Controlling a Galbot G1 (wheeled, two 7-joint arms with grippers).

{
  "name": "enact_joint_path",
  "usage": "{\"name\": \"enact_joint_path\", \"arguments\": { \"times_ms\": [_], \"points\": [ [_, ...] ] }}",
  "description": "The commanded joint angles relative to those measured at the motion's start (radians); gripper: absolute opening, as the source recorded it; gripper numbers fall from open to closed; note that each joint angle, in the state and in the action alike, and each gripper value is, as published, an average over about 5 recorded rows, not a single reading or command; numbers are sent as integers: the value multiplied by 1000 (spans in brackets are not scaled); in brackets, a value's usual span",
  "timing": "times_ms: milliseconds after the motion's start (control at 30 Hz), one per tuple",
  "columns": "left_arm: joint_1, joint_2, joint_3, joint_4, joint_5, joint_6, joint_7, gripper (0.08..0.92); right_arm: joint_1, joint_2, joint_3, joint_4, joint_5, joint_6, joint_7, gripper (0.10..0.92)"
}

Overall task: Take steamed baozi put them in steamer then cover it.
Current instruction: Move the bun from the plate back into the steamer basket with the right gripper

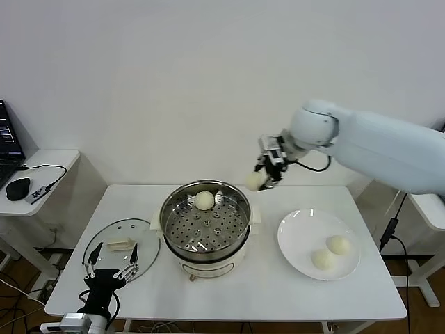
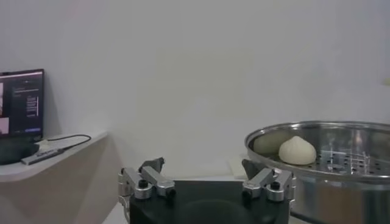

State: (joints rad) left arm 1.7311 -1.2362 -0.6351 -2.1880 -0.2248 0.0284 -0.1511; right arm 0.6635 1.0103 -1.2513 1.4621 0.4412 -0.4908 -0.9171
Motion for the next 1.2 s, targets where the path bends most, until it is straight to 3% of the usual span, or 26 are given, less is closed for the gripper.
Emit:
{"name": "enact_joint_path", "arguments": {
  "times_ms": [33, 567, 1200],
  "points": [
    [-1, 0, -3, -1, -1, 1, 0, 823, -53, 238, -21, -64, 116, -99, 78, 552],
    [-2, -7, -18, -2, -1, 1, 0, 823, -195, 447, 7, -264, 121, -226, 158, 552],
    [-13, -9, -14, 6, 0, 0, 1, 823, -266, 491, 15, -360, 65, -235, 176, 566]
  ]
}}
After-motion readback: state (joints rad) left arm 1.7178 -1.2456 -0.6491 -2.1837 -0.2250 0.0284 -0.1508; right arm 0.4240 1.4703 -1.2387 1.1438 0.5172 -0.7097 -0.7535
